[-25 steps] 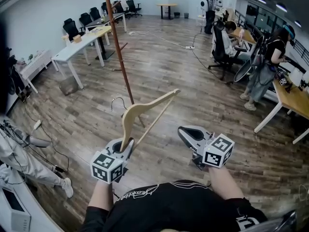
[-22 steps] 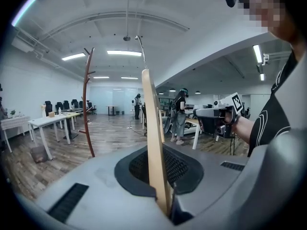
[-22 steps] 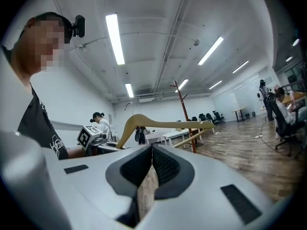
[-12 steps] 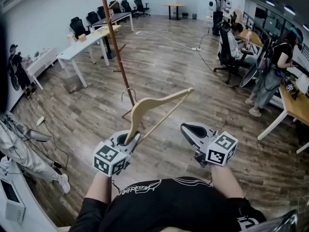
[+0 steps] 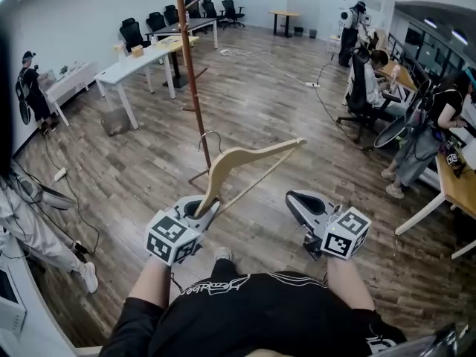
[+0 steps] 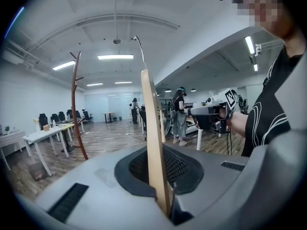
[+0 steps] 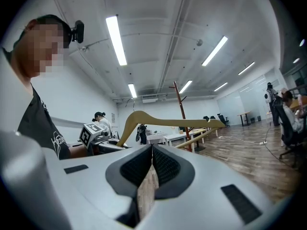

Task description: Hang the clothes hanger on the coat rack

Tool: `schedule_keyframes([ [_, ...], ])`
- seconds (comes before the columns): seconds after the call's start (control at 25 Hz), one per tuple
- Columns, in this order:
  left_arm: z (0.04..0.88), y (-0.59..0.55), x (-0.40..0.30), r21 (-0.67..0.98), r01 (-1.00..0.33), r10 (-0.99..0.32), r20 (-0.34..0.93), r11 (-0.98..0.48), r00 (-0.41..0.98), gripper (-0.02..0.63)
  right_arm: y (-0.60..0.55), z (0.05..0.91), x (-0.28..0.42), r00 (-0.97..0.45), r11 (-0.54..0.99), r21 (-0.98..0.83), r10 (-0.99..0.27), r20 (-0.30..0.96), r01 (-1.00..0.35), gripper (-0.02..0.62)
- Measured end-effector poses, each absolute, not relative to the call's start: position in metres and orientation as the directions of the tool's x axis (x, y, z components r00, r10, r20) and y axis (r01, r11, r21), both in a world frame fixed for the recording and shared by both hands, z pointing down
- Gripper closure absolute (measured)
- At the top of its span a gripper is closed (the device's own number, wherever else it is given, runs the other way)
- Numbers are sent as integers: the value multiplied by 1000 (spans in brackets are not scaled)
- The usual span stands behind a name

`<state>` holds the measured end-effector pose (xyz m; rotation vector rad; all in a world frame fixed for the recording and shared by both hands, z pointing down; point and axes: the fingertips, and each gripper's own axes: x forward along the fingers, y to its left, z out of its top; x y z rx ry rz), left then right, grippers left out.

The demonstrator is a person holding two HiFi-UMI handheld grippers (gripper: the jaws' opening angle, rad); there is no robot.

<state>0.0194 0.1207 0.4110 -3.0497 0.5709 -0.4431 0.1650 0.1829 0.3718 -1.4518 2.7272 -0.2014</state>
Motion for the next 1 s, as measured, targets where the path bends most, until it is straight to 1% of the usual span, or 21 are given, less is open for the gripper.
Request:
schedule_keyframes([
  [0.2,426,56,20,-35,-346,-343,265,-938,901,595,122,385,166,-544,535,-133,-837,52,-835,555],
  [0.56,438,-100,14,9,-307,-292,279,-952,915,595,-33,396,157,-522,504,-150,-843,130,-851,555],
  [0.76,432,-190,6,-17,-297,-290,274,-955,917,595,-124,387,143,-521,506,-132,-843,133,-852,555],
  [1.0,428,-256,6,-24,-285,-281,263,-958,923,595,-184,392,134,-530,513,-142,-839,127,-846,555],
])
